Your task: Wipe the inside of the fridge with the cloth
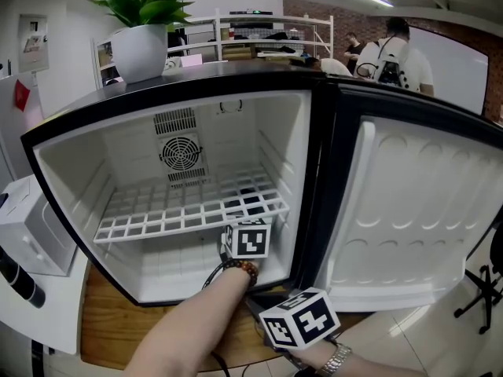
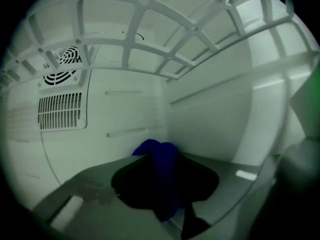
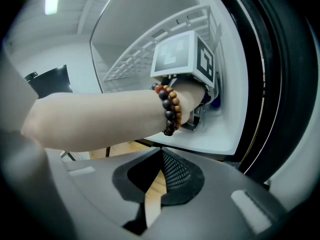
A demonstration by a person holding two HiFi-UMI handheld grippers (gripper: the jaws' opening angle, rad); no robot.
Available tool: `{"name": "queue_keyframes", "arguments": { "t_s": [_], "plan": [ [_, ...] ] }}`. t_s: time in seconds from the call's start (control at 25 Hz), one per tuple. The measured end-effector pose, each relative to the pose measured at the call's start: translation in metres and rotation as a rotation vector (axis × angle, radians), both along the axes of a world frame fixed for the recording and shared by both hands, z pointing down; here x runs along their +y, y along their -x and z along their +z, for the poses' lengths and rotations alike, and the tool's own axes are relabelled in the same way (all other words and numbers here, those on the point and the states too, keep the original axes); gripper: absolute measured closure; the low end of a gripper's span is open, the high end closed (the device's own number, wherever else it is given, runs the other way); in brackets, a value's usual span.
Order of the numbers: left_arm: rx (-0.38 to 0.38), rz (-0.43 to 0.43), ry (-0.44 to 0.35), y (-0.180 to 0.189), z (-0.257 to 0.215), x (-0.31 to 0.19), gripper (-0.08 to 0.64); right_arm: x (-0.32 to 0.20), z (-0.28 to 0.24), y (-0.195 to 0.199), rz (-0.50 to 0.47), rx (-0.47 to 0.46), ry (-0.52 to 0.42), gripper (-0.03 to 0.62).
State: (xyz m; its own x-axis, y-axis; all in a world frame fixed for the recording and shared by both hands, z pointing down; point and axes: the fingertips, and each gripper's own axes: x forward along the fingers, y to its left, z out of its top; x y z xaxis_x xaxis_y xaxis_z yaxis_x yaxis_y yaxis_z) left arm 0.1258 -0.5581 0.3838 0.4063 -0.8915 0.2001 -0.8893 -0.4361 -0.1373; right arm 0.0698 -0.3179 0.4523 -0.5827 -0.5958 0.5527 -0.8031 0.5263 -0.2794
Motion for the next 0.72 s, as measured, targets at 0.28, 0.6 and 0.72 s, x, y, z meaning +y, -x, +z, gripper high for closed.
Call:
{"name": "queue_keyframes", "arguments": {
  "t_s": [0.28, 0.6, 0.72],
  "plan": [
    [0.055, 0.066, 0.021, -0.011, 0.004, 0.017, 0.456, 0.005, -0.011, -0.002, 0.016, 0.001, -0.039, 0.592],
    [0.085, 0.127, 0.001, 0.006, -0.016, 0.067, 0.447, 0.027, -0.03, -0.008, 0.032, -0.004, -0.114, 0.592],
    [0.099, 0.162, 0.006, 0.014, -0.021, 0.089, 0.446, 0.041, -0.038, -0.012, 0.031, 0.014, -0.14, 0.592]
  ]
}}
